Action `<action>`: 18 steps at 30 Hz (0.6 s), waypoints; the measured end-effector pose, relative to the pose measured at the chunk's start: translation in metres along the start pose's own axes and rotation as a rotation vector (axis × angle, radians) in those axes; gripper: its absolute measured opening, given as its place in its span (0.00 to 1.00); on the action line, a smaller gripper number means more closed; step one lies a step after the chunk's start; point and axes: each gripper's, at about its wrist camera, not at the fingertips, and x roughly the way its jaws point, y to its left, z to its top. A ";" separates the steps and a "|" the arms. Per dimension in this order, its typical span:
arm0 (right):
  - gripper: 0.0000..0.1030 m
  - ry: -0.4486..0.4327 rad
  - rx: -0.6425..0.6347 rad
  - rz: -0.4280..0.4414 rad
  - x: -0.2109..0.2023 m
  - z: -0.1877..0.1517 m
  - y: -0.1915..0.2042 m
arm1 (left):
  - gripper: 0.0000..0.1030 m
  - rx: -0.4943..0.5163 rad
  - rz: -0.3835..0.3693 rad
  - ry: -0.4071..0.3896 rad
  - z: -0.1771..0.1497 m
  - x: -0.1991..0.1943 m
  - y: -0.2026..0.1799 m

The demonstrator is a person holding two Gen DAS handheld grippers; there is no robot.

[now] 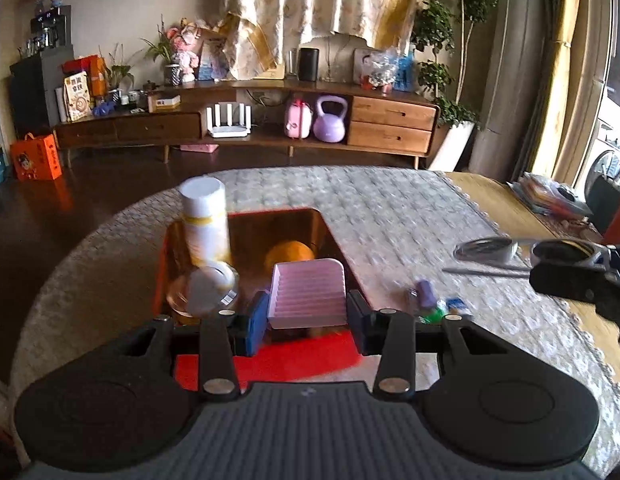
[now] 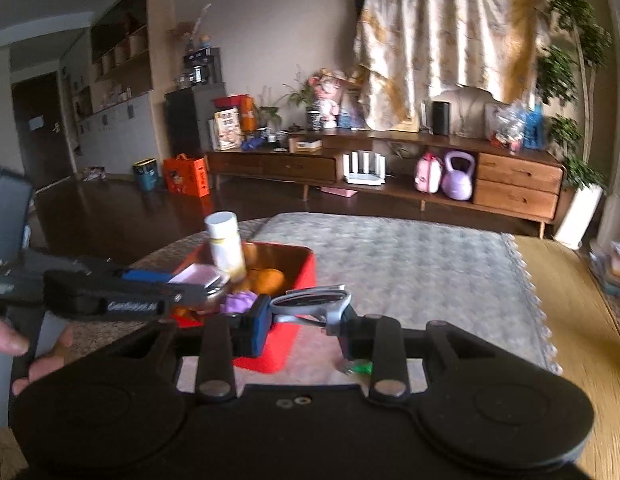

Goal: Organize rigid objects
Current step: 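Place the pink comb in the red box with the left tool while the right drops the sunglasses in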

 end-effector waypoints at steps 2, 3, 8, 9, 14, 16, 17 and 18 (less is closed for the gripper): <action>0.32 0.007 -0.019 0.010 0.010 0.004 0.010 | 0.40 0.001 0.002 0.003 0.006 0.004 0.009; 0.32 0.010 -0.029 0.011 0.014 0.005 0.013 | 0.40 0.007 0.006 0.002 0.009 0.007 0.014; 0.33 0.033 -0.089 -0.001 0.042 0.007 0.033 | 0.40 0.034 0.002 0.029 0.018 0.027 0.028; 0.33 0.039 -0.106 -0.007 0.050 0.008 0.038 | 0.40 0.043 0.003 0.031 0.020 0.031 0.030; 0.33 0.078 -0.181 -0.044 0.079 0.003 0.055 | 0.40 0.065 -0.017 0.050 0.032 0.054 0.041; 0.33 0.109 -0.223 -0.069 0.093 0.000 0.062 | 0.40 0.077 -0.005 0.056 0.036 0.065 0.041; 0.33 0.119 -0.240 -0.083 0.098 -0.002 0.065 | 0.40 0.086 -0.007 0.061 0.037 0.070 0.042; 0.33 0.128 -0.251 -0.088 0.102 -0.003 0.067 | 0.40 0.090 -0.005 0.062 0.038 0.075 0.042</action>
